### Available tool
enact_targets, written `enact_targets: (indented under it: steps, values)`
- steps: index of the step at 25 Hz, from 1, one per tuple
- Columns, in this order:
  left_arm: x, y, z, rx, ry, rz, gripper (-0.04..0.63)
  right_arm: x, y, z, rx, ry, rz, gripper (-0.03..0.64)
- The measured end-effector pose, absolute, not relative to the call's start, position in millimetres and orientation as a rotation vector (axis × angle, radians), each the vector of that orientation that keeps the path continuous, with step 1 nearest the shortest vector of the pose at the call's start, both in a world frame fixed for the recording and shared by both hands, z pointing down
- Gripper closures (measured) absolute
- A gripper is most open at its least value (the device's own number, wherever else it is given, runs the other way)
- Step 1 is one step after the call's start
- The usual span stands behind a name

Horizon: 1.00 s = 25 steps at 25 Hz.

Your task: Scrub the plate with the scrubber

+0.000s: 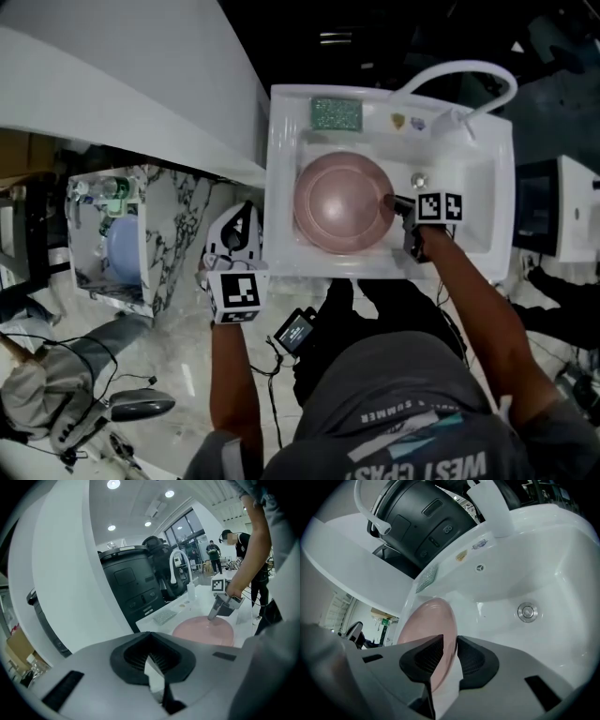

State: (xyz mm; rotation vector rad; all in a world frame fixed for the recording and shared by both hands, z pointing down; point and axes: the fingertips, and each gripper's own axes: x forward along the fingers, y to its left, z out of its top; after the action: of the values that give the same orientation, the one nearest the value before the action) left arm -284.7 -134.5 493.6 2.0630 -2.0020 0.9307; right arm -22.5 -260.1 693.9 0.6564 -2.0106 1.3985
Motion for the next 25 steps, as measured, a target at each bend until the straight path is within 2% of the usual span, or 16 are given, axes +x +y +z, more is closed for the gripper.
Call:
enact_targets:
  steps: [25]
  values:
    - [-267,-114,483,2.098,-1.984,0.944,0.594,-2,-265,688,0.766,-2.053,1.41,0.486]
